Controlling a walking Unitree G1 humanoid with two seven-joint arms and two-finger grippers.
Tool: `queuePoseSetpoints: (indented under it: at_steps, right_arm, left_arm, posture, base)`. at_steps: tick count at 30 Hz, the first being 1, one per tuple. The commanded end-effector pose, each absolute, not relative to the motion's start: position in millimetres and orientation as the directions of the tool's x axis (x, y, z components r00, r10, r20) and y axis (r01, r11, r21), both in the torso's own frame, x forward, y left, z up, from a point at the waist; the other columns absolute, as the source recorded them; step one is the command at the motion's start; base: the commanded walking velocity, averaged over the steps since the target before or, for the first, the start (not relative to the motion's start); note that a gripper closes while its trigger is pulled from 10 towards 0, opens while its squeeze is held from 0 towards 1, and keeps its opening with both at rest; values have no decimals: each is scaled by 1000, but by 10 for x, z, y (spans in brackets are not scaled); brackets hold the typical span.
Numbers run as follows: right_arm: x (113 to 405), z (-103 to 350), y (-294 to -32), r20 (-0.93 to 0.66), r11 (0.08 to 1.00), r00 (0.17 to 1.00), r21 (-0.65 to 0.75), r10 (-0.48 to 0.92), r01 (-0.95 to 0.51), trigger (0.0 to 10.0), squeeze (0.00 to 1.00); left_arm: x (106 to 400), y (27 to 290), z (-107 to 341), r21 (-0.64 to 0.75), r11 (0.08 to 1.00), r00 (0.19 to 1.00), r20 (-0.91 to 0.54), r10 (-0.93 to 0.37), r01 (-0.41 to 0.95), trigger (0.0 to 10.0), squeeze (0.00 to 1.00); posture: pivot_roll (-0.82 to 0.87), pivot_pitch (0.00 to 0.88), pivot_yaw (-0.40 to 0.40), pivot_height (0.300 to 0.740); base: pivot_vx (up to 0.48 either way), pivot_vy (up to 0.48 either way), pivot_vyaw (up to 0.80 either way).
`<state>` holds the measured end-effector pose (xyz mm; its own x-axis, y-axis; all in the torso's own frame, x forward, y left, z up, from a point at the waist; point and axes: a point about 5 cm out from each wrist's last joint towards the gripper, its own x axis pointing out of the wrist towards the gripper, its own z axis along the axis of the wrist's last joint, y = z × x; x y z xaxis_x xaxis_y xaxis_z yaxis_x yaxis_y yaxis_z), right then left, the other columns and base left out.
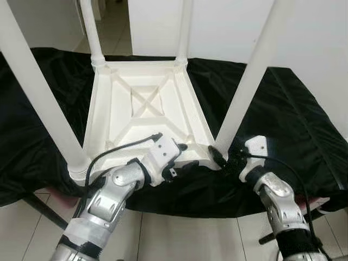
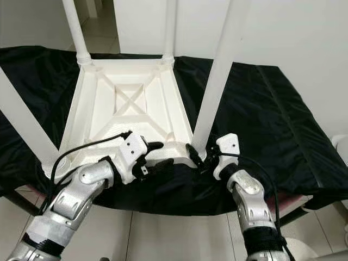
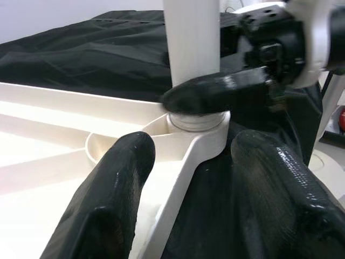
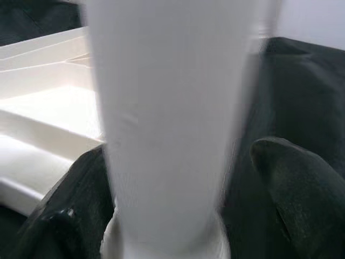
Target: Building children table
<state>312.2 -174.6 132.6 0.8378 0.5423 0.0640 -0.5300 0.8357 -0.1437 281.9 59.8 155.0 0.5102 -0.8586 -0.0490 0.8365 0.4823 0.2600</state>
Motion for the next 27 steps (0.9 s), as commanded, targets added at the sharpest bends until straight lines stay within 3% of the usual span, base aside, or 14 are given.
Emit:
queuePoseSetpoints:
  at_steps: [1, 8, 9, 10, 11, 13, 15, 16, 25, 26, 27]
  right_arm:
    - [3142, 1276, -1694, 27, 794, 801, -155, 598, -588, 10000, 0]
    - [3215, 1267, -1624, -1, 742, 752, -165, 659, -650, 10000, 0]
    - [3233, 1256, -1614, -11, 732, 743, -164, 669, -661, 9098, 0]
    - [3233, 1256, -1614, -11, 732, 743, -164, 669, -661, 9098, 0]
    - [3251, 1248, -1611, -17, 726, 739, -173, 673, -665, 7608, 0]
    - [3251, 1248, -1611, -17, 726, 739, -173, 673, -665, 7608, 0]
    - [3267, 1235, -1630, -25, 725, 739, -173, 673, -667, 314, 0]
    - [3277, 1224, -1656, -27, 729, 742, -167, 670, -664, 0, 0]
    - [3290, 1204, -1714, -20, 739, 748, -145, 663, -658, 0, 0]
    - [3293, 1199, -1715, -18, 744, 753, -139, 658, -653, 10000, 0]
    - [3294, 1197, -1712, -14, 748, 756, -129, 655, -651, 10000, 0]
  left_arm:
    - [2805, 570, 1552, 280, 455, 488, -59, -871, 845, 10000, 0]
    - [2805, 562, 1561, 283, 456, 489, -56, -870, 844, 10000, 0]
    - [2806, 562, 1561, 283, 458, 491, -56, -870, 843, 10000, 0]
    - [2806, 562, 1561, 283, 458, 491, -56, -870, 843, 10000, 0]
    - [2808, 562, 1564, 283, 459, 492, -55, -869, 842, 10000, 0]
    - [2808, 562, 1564, 283, 459, 492, -55, -869, 842, 10000, 0]
    - [2819, 562, 1573, 282, 467, 498, -50, -865, 838, 10000, 0]
    - [2825, 562, 1577, 281, 470, 502, -49, -864, 837, 10000, 0]
    - [2832, 557, 1578, 281, 472, 503, -46, -863, 836, 10000, 0]
    - [2834, 554, 1578, 282, 472, 503, -46, -863, 836, 10000, 0]
    - [2836, 551, 1579, 282, 471, 502, -46, -863, 836, 10000, 0]
  posture:
    - [24, 30, -30, 740]
    - [32, 31, -33, 740]
    - [32, 34, -34, 740]
    - [32, 34, -34, 740]
    - [32, 36, -35, 740]
    - [32, 36, -35, 740]
    - [32, 40, -37, 740]
    - [32, 42, -37, 740]
    - [23, 46, -36, 740]
    - [20, 48, -35, 740]
    - [20, 48, -35, 740]
  base:
    - [0, 0, 0]
    - [0, 0, 0]
    - [0, 0, 0]
    - [0, 0, 0]
    - [0, 0, 0]
    - [0, 0, 0]
    - [0, 0, 0]
    - [0, 0, 0]
    - [0, 0, 0]
    - [0, 0, 0]
    - [0, 0, 0]
